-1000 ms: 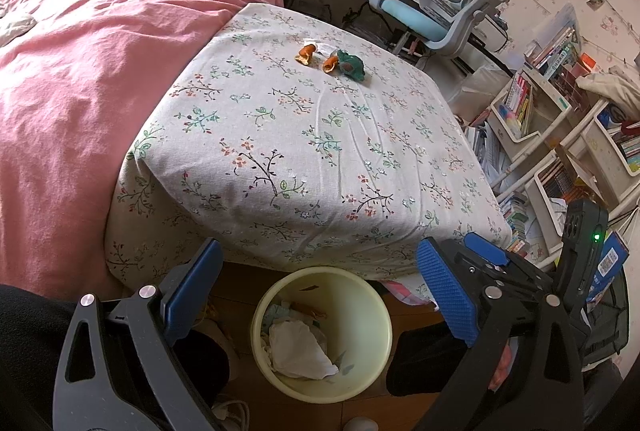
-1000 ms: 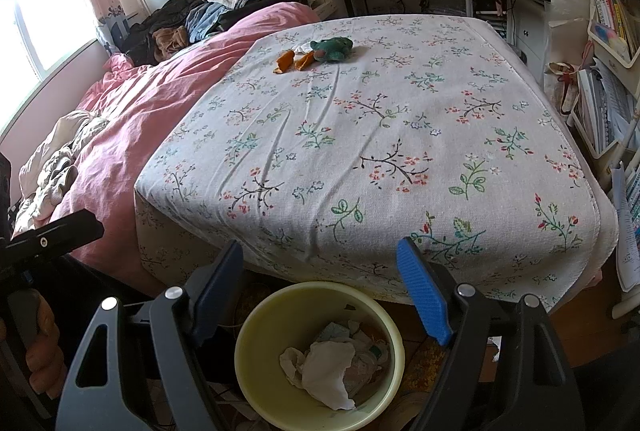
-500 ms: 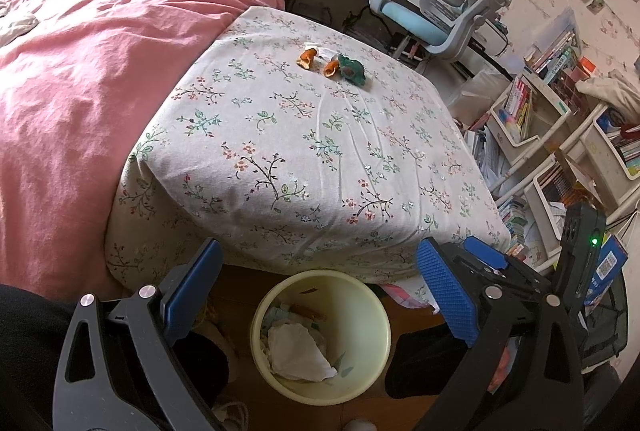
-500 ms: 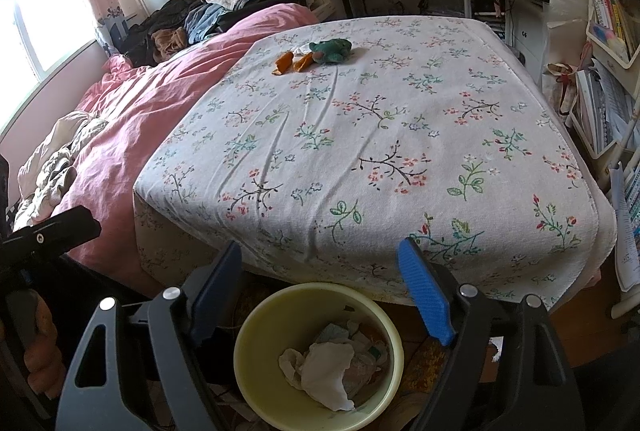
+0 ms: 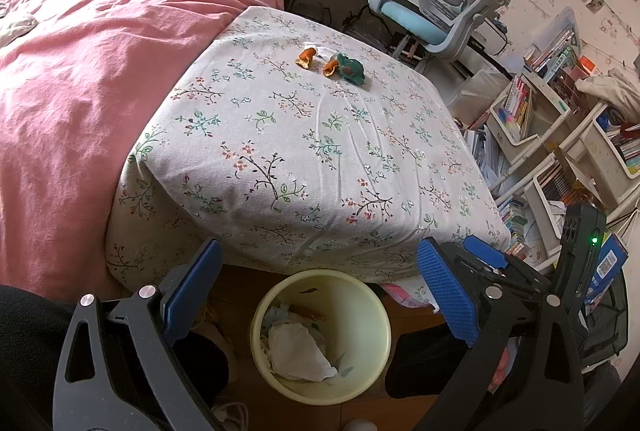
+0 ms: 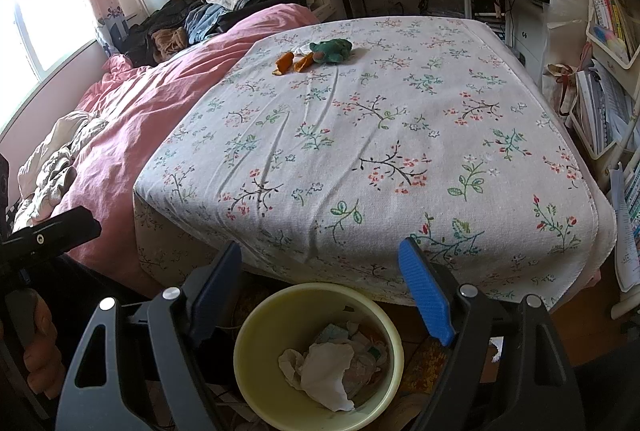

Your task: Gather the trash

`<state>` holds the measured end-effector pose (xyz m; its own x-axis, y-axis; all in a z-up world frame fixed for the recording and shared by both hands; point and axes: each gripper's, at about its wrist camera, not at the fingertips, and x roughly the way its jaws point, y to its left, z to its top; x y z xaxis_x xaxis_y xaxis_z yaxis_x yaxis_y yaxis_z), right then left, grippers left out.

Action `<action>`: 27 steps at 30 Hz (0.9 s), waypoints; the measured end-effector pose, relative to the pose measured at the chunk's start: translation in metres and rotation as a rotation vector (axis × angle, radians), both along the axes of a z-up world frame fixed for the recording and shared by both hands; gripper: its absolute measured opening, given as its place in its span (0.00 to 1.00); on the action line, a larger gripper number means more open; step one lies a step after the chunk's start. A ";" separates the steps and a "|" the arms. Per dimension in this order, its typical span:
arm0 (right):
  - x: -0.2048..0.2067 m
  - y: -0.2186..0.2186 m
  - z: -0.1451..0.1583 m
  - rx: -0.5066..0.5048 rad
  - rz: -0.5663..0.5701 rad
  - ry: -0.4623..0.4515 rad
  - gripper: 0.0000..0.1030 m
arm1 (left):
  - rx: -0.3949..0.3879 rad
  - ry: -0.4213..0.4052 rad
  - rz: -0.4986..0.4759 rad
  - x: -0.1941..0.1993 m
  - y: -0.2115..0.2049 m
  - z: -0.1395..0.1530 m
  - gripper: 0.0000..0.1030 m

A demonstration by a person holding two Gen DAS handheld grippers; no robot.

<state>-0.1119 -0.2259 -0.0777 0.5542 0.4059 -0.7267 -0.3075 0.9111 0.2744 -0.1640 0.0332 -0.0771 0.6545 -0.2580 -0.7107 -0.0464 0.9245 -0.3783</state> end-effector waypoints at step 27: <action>0.030 -0.001 0.025 0.047 -0.014 -0.019 0.75 | 0.015 -0.093 0.048 0.041 0.019 0.030 0.92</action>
